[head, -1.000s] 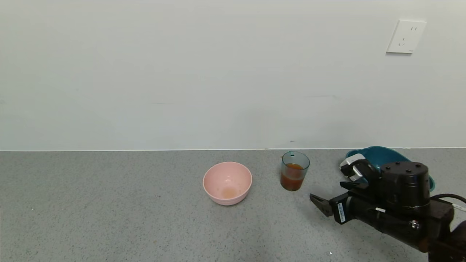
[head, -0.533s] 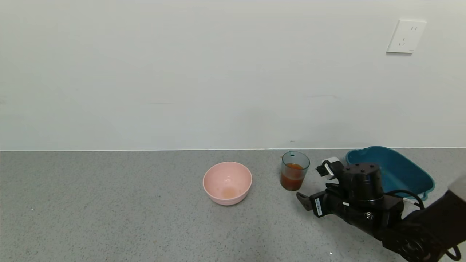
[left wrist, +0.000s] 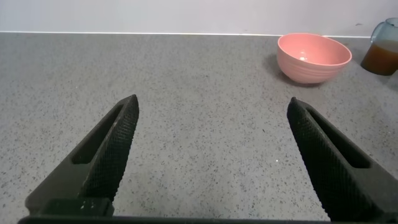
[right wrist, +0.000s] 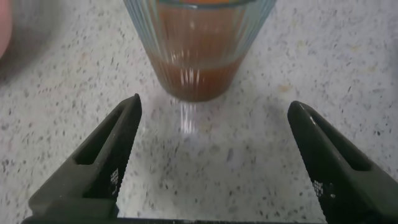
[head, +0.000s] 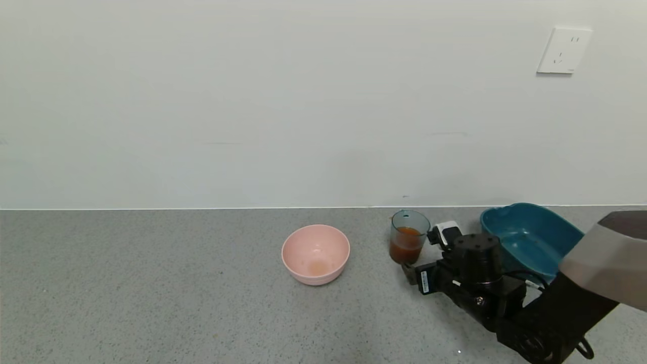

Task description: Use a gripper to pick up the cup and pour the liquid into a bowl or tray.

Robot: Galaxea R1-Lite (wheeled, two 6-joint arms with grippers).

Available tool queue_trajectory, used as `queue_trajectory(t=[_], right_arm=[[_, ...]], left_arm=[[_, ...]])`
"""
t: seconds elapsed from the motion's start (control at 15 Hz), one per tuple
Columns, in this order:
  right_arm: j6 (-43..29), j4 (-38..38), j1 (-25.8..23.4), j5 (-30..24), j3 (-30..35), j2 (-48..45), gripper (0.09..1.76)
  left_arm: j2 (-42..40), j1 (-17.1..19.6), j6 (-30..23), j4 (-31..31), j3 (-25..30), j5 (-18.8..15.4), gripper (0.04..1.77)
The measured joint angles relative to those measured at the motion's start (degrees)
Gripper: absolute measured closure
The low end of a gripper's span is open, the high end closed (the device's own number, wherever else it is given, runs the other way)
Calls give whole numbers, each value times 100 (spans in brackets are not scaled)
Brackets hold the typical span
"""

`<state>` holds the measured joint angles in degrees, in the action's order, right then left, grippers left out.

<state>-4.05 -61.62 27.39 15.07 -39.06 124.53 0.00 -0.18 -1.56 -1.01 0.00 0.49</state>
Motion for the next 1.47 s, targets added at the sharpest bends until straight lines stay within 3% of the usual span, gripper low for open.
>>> queue_trajectory(t=[0.53,1.47], right_arm=[[4,-1329,129,268,30,800,14],[20,-1682,59,286,-523,1301,14]], left_arm=[[0,0,0,-2,0,0,9],[0,0,0,-2,0,2,9]])
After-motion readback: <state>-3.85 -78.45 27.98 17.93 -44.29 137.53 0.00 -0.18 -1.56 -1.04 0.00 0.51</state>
